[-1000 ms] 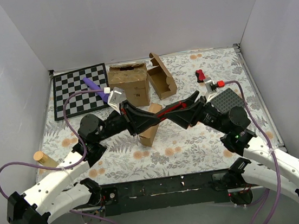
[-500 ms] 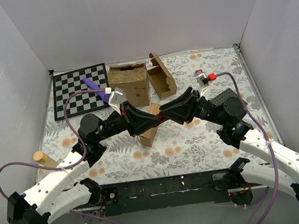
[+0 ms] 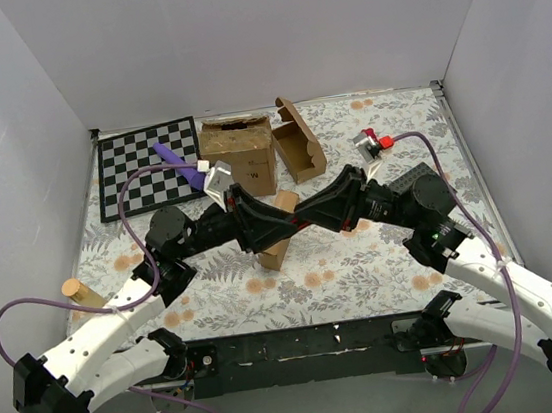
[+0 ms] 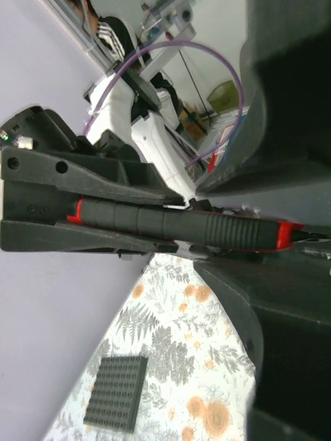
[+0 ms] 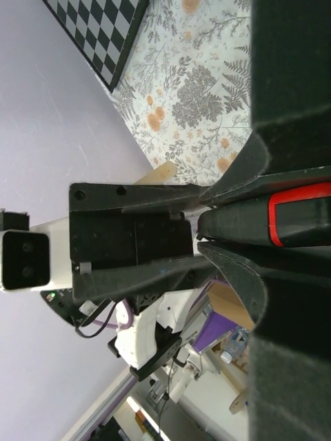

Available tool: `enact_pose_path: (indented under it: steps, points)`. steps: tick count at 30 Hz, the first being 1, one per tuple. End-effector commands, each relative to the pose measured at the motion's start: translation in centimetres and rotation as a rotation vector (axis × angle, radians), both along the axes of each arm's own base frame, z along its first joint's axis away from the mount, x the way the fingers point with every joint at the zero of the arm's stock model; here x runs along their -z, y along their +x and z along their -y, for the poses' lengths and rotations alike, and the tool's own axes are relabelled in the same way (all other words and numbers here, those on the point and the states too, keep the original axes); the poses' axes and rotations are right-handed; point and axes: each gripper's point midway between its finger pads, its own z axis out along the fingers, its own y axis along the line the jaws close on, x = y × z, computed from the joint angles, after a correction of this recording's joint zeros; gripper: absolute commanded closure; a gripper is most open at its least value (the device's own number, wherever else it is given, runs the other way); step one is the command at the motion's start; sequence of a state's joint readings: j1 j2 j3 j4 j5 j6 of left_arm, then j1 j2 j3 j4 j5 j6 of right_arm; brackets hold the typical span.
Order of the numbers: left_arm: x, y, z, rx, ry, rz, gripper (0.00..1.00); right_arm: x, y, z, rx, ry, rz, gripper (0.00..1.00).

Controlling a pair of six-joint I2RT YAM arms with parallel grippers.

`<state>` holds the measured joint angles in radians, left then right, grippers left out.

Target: Unpack the express box

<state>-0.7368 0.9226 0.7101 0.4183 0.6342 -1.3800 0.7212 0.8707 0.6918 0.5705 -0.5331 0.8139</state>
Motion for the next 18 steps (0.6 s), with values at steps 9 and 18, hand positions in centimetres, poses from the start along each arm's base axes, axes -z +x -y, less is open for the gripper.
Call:
enact_pose_path:
  steps: [9,18]
  points:
    - [-0.9,4.0,-2.4,-0.307,0.092,-0.018,0.02,-3.0,1.2,3.3,0.217,-0.227,0.232,0.99]
    - [6.7,9.2,-2.9,-0.513,0.395,-0.256,0.02,-0.4,1.3,6.8,0.326,-0.465,0.403,0.99]
